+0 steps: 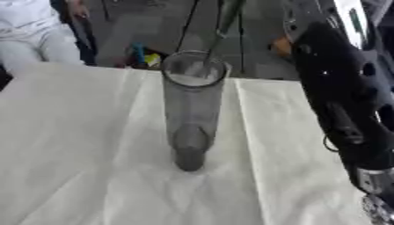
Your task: Arrange flowers into the vase.
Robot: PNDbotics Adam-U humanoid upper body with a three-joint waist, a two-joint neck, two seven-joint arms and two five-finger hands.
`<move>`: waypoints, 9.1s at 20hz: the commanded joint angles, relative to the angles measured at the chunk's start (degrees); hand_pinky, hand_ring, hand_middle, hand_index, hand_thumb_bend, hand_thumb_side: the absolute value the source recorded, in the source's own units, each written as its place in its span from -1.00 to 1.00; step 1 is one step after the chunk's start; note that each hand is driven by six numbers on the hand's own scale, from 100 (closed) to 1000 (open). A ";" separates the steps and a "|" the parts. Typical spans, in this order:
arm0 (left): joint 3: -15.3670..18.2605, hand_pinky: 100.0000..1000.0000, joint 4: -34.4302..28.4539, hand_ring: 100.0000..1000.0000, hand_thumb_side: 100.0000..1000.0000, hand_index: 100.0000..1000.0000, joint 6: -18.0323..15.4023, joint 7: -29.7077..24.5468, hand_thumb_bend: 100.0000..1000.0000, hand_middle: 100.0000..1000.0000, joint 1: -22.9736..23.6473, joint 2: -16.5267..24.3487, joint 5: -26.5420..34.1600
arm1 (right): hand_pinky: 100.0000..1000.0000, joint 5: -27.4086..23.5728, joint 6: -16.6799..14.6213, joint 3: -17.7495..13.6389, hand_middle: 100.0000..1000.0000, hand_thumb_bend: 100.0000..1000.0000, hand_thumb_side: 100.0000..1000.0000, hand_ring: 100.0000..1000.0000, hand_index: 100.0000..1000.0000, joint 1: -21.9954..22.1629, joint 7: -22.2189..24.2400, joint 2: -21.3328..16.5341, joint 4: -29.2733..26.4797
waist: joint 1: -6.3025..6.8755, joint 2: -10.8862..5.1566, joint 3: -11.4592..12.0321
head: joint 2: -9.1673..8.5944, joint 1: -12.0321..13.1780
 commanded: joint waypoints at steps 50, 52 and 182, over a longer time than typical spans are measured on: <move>0.97 0.32 -1.04 0.54 0.94 0.69 -0.37 -0.02 -1.00 0.42 -1.58 -0.79 0.13 | -1.00 14.53 -7.49 2.78 -1.00 -1.00 0.84 -1.00 -1.00 2.09 6.02 -0.26 6.77 | -0.70 2.74 1.67 | -3.10 -2.22; 1.02 0.32 -1.04 0.54 0.94 0.69 -0.35 0.04 -1.00 0.42 -1.53 -0.74 0.11 | -1.00 16.07 -6.36 3.12 -1.00 -1.00 0.81 -1.00 -1.00 2.30 6.34 -0.64 6.54 | -0.72 2.69 1.62 | -3.06 -2.05; 1.59 0.33 -1.04 0.48 0.91 0.65 1.27 1.09 -1.00 0.41 -0.89 -0.31 -0.28 | -0.02 55.48 -0.01 7.25 -0.04 -1.00 1.00 0.08 0.15 9.97 49.12 -10.53 -2.03 | -1.11 2.21 -0.15 | -3.01 2.18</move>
